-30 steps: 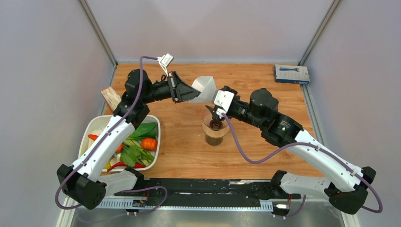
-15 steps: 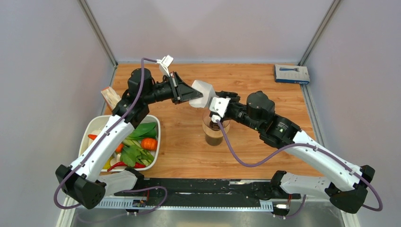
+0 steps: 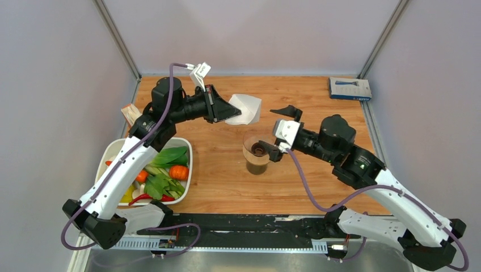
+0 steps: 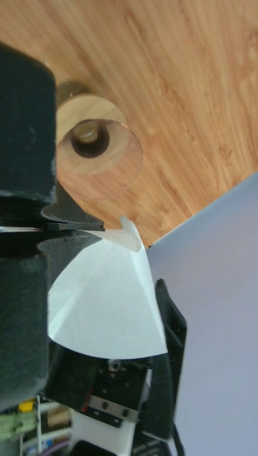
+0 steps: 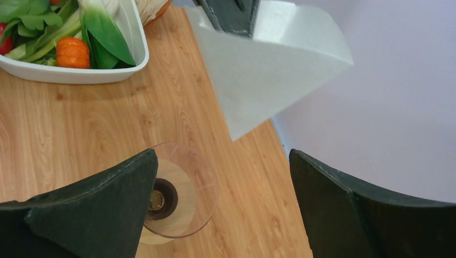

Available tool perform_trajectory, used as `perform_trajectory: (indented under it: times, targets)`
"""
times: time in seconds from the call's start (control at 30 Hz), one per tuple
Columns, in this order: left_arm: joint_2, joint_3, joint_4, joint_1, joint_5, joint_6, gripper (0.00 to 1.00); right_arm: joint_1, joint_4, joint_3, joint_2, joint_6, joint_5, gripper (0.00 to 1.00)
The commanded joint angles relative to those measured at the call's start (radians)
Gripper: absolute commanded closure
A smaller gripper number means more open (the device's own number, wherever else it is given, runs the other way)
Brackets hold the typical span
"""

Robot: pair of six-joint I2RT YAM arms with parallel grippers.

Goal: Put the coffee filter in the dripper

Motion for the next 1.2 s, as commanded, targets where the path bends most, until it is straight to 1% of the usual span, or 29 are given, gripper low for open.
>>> perform_trajectory:
  times: [0.0, 0.1, 0.2, 0.3, 0.37, 0.5, 0.63, 0.67, 0.7, 0.77, 0.8, 0.83, 0.87, 0.9, 0.97, 1.03, 1.1, 1.13, 1.17]
  targets:
    - [0.019, 0.094, -0.14, -0.023, -0.051, 0.233, 1.0, -0.099, -0.069, 0.033, -0.082, 0.19, -0.084, 0.0]
    - [0.041, 0.119, -0.193, -0.059, -0.092, 0.317, 1.0, -0.206, -0.077, 0.046, -0.117, 0.344, -0.11, 0.0]
    - [0.066, 0.124, -0.226, -0.116, -0.146, 0.353, 1.0, -0.304, -0.083, 0.048, -0.134, 0.478, -0.113, 0.0]
    - [0.11, 0.134, -0.265, -0.157, -0.201, 0.375, 1.0, -0.349, -0.106, 0.048, -0.126, 0.604, -0.033, 0.0]
    - [0.146, 0.144, -0.288, -0.167, -0.213, 0.384, 1.0, -0.37, -0.139, 0.056, -0.11, 0.666, -0.004, 0.0]
    - [0.21, 0.167, -0.319, -0.186, -0.22, 0.413, 1.0, -0.401, -0.161, 0.049, -0.095, 0.731, -0.028, 0.0]
    - [0.258, 0.172, -0.319, -0.206, -0.238, 0.434, 1.0, -0.402, -0.161, 0.028, -0.081, 0.726, -0.064, 0.0]
    - [0.264, 0.173, -0.319, -0.209, -0.248, 0.442, 0.99, -0.402, -0.161, 0.024, -0.078, 0.719, -0.077, 0.0]
    - [0.275, 0.173, -0.32, -0.215, -0.252, 0.444, 0.95, -0.402, -0.16, 0.02, -0.074, 0.711, -0.085, 0.0]
    - [0.284, 0.174, -0.325, -0.221, -0.266, 0.451, 0.73, -0.402, -0.167, 0.02, -0.063, 0.67, -0.102, 0.0]
    - [0.285, 0.175, -0.329, -0.222, -0.27, 0.454, 0.69, -0.402, -0.17, 0.024, -0.057, 0.652, -0.111, 0.0]
    - [0.282, 0.176, -0.335, -0.221, -0.272, 0.455, 0.61, -0.402, -0.174, 0.029, -0.049, 0.635, -0.12, 0.0]
    - [0.277, 0.178, -0.338, -0.222, -0.284, 0.461, 0.57, -0.402, -0.179, 0.038, -0.045, 0.617, -0.132, 0.0]
    - [0.266, 0.18, -0.342, -0.219, -0.291, 0.466, 0.49, -0.402, -0.186, 0.045, -0.041, 0.602, -0.148, 0.0]
    - [0.242, 0.184, -0.339, -0.199, -0.299, 0.478, 0.41, -0.402, -0.193, 0.06, -0.03, 0.578, -0.175, 0.0]
    - [0.21, 0.184, -0.321, -0.155, -0.262, 0.475, 0.38, -0.405, -0.202, 0.073, -0.017, 0.562, -0.19, 0.04]
    - [0.168, 0.165, -0.28, -0.094, -0.192, 0.461, 0.38, -0.409, -0.209, 0.078, -0.007, 0.55, -0.208, 0.09]
    - [0.134, 0.133, -0.233, -0.054, -0.118, 0.457, 0.38, -0.416, -0.212, 0.075, -0.003, 0.546, -0.234, 0.12]
    - [0.117, 0.113, -0.207, -0.037, -0.052, 0.457, 0.39, -0.423, -0.215, 0.073, 0.0, 0.543, -0.267, 0.15]
